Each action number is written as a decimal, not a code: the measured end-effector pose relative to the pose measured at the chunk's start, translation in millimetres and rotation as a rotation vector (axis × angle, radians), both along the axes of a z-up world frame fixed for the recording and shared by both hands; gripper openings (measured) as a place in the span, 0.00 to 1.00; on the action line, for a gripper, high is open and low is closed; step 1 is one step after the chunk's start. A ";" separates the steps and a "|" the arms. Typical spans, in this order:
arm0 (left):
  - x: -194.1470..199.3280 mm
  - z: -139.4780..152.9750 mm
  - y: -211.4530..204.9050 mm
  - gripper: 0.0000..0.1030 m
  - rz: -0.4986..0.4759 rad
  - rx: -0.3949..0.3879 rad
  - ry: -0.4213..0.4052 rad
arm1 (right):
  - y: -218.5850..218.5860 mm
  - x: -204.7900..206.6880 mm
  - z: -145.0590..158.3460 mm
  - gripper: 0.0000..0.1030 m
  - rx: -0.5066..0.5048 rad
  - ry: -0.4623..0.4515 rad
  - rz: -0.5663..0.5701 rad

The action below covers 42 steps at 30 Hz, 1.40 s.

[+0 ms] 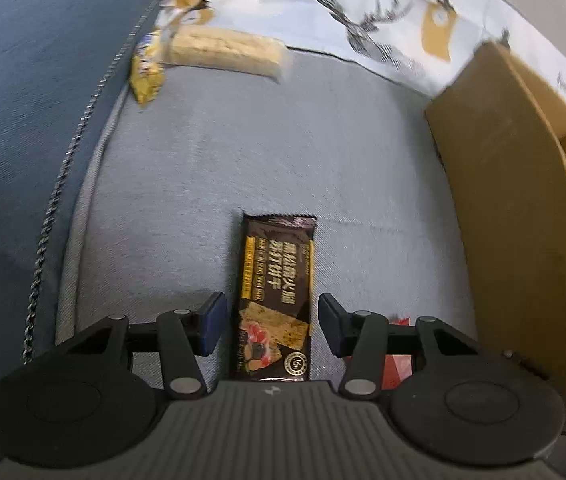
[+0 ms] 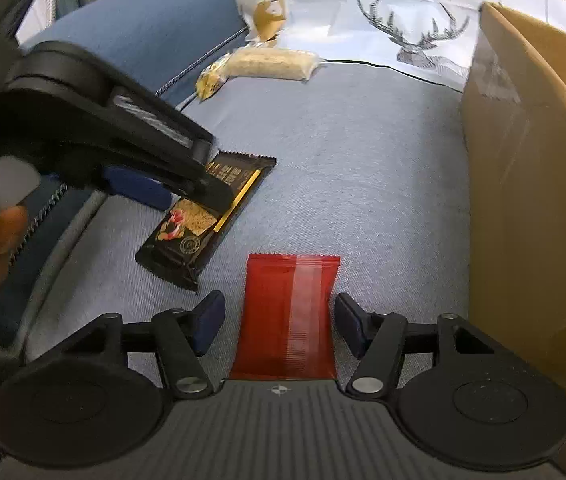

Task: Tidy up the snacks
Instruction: 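Grasp the dark biscuit bar with the left tool while the right tool holds the red packet, then lift and carry the biscuit bar and red packet over the box with both tools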

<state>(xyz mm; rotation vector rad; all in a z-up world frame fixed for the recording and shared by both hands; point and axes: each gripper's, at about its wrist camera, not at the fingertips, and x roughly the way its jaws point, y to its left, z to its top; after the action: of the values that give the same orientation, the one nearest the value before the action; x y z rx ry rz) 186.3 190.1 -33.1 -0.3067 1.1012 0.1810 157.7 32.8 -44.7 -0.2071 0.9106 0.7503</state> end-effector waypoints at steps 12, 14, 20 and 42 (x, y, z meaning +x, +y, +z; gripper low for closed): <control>2.3 -1.5 -5.9 0.41 -0.038 0.073 0.008 | -7.7 1.1 7.4 0.42 -0.004 -0.073 -0.030; 0.1 2.0 -3.8 0.41 -0.019 0.064 -0.006 | -10.8 2.5 10.5 0.42 0.010 -0.083 -0.046; 3.2 -0.8 -3.8 0.41 -0.015 0.056 0.026 | -12.2 4.9 3.4 0.42 -0.023 -0.045 -0.051; 3.9 -3.5 -6.0 0.41 -0.042 0.062 0.032 | -8.0 5.5 1.9 0.43 -0.032 -0.051 -0.047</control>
<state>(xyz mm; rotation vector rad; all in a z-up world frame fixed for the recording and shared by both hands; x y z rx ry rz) 190.2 184.1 -36.6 -0.2261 1.1306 0.1830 163.2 24.8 -42.7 -0.2318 0.8771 0.6845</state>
